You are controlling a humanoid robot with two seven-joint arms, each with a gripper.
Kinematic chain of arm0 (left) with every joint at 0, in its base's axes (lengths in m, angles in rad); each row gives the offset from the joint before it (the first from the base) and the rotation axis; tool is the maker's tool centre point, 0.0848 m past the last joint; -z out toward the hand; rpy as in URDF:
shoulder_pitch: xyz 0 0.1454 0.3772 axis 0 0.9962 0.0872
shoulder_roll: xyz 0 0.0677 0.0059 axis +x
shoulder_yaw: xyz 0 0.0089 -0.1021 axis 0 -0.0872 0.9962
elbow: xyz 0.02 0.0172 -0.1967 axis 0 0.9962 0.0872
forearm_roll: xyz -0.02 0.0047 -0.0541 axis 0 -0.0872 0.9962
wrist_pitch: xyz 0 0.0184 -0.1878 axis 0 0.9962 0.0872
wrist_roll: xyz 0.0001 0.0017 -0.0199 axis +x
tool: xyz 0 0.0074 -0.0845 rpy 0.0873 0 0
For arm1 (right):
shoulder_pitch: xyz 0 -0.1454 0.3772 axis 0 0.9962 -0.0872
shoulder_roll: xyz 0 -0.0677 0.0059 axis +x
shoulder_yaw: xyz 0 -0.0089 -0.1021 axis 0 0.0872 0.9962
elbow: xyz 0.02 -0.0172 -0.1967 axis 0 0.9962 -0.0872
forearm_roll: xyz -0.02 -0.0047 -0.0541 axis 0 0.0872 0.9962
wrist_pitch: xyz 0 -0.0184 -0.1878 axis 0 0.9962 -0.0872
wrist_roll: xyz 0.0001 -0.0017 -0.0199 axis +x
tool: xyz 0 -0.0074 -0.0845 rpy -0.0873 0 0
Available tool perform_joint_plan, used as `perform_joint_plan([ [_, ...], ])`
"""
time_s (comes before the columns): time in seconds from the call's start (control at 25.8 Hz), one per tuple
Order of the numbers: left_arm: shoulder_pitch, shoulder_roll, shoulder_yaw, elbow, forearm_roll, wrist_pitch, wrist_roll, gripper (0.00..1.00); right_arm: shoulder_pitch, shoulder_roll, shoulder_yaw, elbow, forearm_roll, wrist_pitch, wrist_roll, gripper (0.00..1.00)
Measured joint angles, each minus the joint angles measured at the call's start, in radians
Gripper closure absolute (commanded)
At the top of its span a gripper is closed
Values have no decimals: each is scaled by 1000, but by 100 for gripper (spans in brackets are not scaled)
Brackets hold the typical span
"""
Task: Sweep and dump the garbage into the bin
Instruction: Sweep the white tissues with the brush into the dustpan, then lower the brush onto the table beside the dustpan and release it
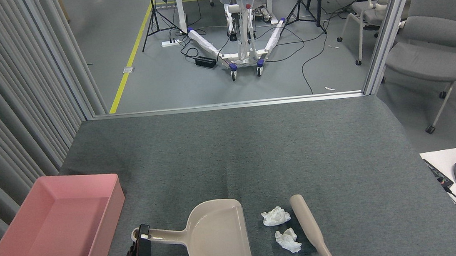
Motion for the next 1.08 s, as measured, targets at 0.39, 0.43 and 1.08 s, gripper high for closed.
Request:
perform_joint_plan([
  [0.39, 3, -1, 0, -12, -23, 4, 1, 100, -69, 54, 424, 10, -55, 185, -2, 100],
  [0.43, 4, -2, -1, -15, -24, 5, 0, 100, -78, 58, 439, 10, -56, 190, -16, 100],
  [1.08, 4, -2, -1, -15, -30, 4, 2, 100, -93, -46, -75, -62, -63, 10, -17, 100],
])
